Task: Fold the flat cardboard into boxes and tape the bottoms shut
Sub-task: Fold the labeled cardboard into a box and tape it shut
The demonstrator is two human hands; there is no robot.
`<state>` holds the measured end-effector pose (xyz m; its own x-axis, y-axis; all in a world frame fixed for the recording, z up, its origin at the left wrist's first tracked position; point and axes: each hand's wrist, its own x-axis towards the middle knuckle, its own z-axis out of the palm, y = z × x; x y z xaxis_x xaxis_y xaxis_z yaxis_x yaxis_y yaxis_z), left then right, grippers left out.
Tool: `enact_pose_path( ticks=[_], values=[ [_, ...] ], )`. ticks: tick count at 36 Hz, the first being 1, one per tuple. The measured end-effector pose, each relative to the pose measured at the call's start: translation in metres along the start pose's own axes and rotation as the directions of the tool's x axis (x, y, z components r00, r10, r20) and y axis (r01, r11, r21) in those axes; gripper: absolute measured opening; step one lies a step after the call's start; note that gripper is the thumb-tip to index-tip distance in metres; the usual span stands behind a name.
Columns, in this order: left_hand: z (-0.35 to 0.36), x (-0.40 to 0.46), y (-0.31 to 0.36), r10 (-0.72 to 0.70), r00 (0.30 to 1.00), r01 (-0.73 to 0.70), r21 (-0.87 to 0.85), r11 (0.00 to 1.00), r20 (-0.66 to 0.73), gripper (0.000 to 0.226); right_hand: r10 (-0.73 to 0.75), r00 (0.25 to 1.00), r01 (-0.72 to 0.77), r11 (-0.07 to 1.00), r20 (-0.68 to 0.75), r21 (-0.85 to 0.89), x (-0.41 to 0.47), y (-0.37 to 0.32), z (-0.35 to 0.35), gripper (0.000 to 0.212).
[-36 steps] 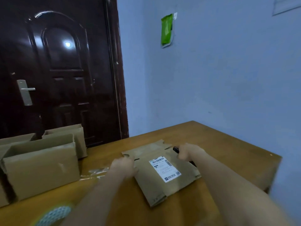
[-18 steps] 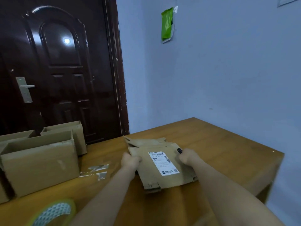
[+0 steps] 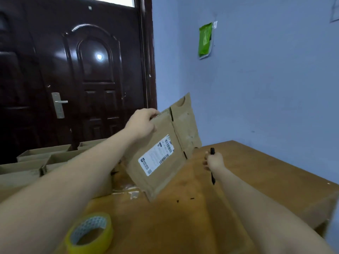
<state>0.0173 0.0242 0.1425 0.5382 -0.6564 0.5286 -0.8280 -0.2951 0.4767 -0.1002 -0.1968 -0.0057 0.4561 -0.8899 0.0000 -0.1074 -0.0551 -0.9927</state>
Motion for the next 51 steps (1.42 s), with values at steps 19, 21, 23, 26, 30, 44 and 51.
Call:
enact_pose_path(
  ticks=[19,21,23,26,30,44,51],
  values=[
    [-0.055,-0.069,-0.066,0.007,0.981,-0.052,0.226,0.973,0.195,0.041,-0.216,0.936,0.154,0.961,0.278,0.229,-0.067,-0.011,0.083,0.027],
    [-0.055,-0.076,-0.077,0.010,0.989,-0.050,0.267,0.962,0.147,0.043,-0.202,0.942,0.133,0.959,0.270,0.251,-0.069,-0.005,0.085,0.025],
    [-0.056,-0.084,-0.087,0.024,0.998,-0.040,0.341,0.939,0.053,0.049,-0.190,0.946,0.124,0.961,0.261,0.248,-0.070,-0.004,0.088,0.021],
    [-0.055,-0.097,-0.104,0.079,0.986,-0.019,0.376,0.926,-0.145,0.056,-0.178,0.945,0.113,0.965,0.273,0.238,-0.069,-0.006,0.092,0.021],
    [-0.048,-0.119,-0.125,0.008,0.915,0.075,0.189,0.979,-0.404,0.066,-0.168,0.948,0.101,0.964,0.271,0.245,-0.070,-0.006,0.096,0.027],
    [0.009,-0.172,-0.163,-0.424,0.836,0.197,-0.531,0.824,-0.348,0.050,-0.037,0.972,-0.075,0.887,0.233,0.455,-0.077,0.019,0.114,0.021],
    [0.011,-0.168,-0.174,-0.447,0.849,0.151,-0.680,0.717,-0.282,0.027,-0.021,0.980,-0.078,0.872,0.197,0.483,-0.071,0.030,0.125,0.028]
  ],
)
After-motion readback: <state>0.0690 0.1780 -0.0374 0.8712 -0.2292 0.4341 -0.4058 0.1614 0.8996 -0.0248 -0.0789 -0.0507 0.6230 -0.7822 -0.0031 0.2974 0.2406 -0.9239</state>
